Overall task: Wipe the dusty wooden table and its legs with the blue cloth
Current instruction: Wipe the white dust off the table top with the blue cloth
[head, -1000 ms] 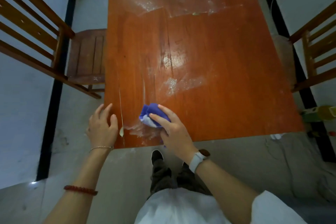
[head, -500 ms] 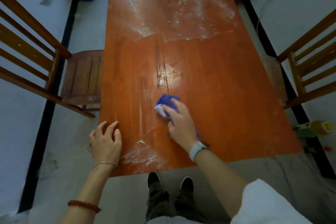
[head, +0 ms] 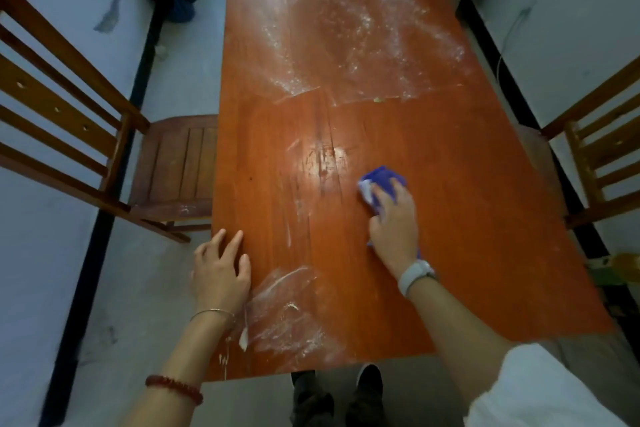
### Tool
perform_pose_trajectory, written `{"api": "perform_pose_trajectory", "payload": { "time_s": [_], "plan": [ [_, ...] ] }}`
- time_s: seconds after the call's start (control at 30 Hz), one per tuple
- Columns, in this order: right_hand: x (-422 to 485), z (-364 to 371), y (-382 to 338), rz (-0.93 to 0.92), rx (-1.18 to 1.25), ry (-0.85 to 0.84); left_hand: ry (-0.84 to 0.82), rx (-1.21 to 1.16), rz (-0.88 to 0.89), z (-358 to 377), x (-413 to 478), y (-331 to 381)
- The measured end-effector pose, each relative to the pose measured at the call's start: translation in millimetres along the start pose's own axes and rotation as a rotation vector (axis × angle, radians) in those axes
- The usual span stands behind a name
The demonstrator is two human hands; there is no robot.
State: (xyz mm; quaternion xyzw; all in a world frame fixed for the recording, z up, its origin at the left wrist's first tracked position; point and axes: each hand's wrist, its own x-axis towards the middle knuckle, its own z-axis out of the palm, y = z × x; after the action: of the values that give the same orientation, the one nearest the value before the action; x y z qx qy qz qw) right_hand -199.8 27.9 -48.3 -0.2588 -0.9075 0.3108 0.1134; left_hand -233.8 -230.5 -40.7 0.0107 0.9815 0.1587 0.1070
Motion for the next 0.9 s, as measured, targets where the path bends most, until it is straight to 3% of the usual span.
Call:
{"api": "perform_pose_trajectory", "payload": {
  "time_s": [0.07,0.13,0.2,0.3,0.37,0.43,0.5,0.57,0.63,0.7,0.8,0.87,0.9],
  "plan": [
    [-37,31,-46,-0.286,0.129,-0.341,0.015,-0.066,0.084,-4,3,-11],
    [-60,38,-73,-0.383,0.329,-0.523,0.057,-0.163,0.153,-7,7,-24],
    [-42,28,-73,-0.346,0.439,-0.402,0.045,-0.179,0.140,-13,8,-31],
    [23,15,-57,-0.208,0.308,-0.081,-0.011,-0.171,0.115,-11,9,-41],
    [59,17,-50,-0.068,0.178,-0.018,-0.031,-0.185,0.148,-9,8,-46],
    [62,35,-55,-0.023,0.047,-0.064,-0.039,-0.201,0.171,-11,10,-50],
    [28,55,-72,-0.220,0.035,-0.231,-0.045,-0.218,0.202,-11,14,-56],
    [-18,61,-93,-0.408,0.154,-0.546,-0.048,-0.247,0.242,-13,19,-63],
    [-39,47,-100,-0.438,0.286,-0.708,-0.066,-0.270,0.279,-13,23,-70],
    [-27,26,-94,-0.344,0.346,-0.550,-0.078,-0.290,0.279,-13,25,-73],
    [1,-4,-60,-0.079,0.214,-0.178,-0.118,-0.300,0.247,-10,25,-74],
    [-6,0,-48,0.110,0.124,-0.072,-0.138,-0.315,0.228,-10,25,-75],
    [-22,12,-51,0.096,0.095,-0.083,-0.155,-0.332,0.223,-9,26,-77]
  ]
}}
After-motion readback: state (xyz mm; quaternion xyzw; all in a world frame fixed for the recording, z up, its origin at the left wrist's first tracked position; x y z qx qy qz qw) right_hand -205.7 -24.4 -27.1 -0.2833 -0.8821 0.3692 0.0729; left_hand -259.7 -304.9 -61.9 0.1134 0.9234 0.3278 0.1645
